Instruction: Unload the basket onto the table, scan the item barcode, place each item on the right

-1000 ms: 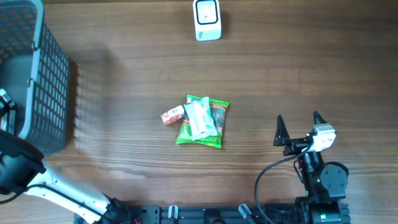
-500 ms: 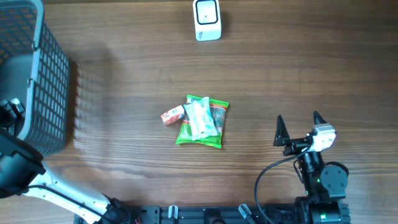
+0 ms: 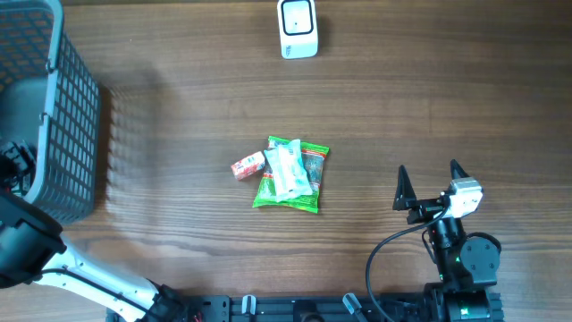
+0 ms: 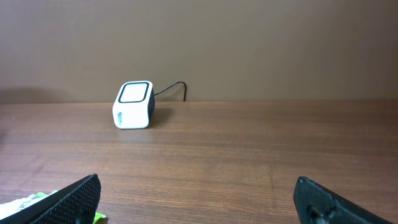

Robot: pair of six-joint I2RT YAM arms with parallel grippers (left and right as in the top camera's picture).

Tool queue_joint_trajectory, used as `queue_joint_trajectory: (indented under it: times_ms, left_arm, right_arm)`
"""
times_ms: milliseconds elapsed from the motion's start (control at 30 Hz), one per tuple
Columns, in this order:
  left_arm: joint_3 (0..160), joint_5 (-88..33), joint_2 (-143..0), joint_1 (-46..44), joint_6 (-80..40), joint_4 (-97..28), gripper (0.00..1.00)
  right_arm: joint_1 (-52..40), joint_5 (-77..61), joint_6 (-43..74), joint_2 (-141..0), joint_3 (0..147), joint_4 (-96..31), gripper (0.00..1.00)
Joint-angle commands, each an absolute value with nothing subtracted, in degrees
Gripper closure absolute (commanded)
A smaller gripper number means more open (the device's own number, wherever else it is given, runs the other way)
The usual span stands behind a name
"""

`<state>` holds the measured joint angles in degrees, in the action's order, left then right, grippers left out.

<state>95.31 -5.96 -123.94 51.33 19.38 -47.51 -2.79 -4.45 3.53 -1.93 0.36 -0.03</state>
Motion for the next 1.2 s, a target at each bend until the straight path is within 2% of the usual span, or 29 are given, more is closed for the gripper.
queue_joint_trajectory:
  times_ms: [0,67,167,200,233,267,433,733,800,1000,1167]
  left_arm:
    - [92.6,-11.4,-126.7,51.1,10.9,-48.8,0.25]
    - [92.6,-13.3,-126.7,51.1,9.0,-48.3,0.36]
    - [92.6,-17.1,-126.7,51.1,8.3,-47.4,0.37]
    - [92.6,-16.8,-126.7,51.1,8.4,-47.2,0.36]
    - [92.6,-15.3,-126.7,51.1,8.6,-46.6,0.23]
    - [92.6,-14.0,-126.7,51.1,8.6,-46.2,0.22]
    - [92.6,-11.9,-126.7,51.1,13.7,-44.4,0.28]
    - [92.7,-13.0,-126.5,50.0,14.8,-45.3,0.26]
    - [93.8,-10.2,-125.8,48.7,14.8,-47.0,0.26]
    - [97.8,-0.8,-120.4,44.6,14.8,-49.1,0.17]
    - [97.8,-0.1,-119.0,44.4,16.3,-49.9,0.11]
  right_arm:
    - [-2.6,-3.9,3.0,-1.8,0.3,0.1,0.0]
    - [-2.6,-3.9,3.0,-1.8,0.3,0.1,0.0]
    - [-2.6,-3.9,3.0,-1.8,0.3,0.1,0.0]
    - [-2.6,-3.9,3.0,-1.8,0.3,0.1,0.0]
    - [-2.6,-3.9,3.0,-1.8,0.3,0.1,0.0]
    - [-2.6,-3.9,3.0,-1.8,0.3,0.1,0.0]
    - [-2.6,-3.9,3.0,-1.8,0.3,0.1,0.0]
    - [-2.6,-3.9,3.0,-1.8,0.3,0.1,0.0]
    - [-2.6,-3.9,3.0,-1.8,0.3,0.1,0.0]
    - [-2.6,-3.9,3.0,-1.8,0.3,0.1,0.0]
    - [-2.6,-3.9,3.0,-1.8,0.3,0.1,0.0]
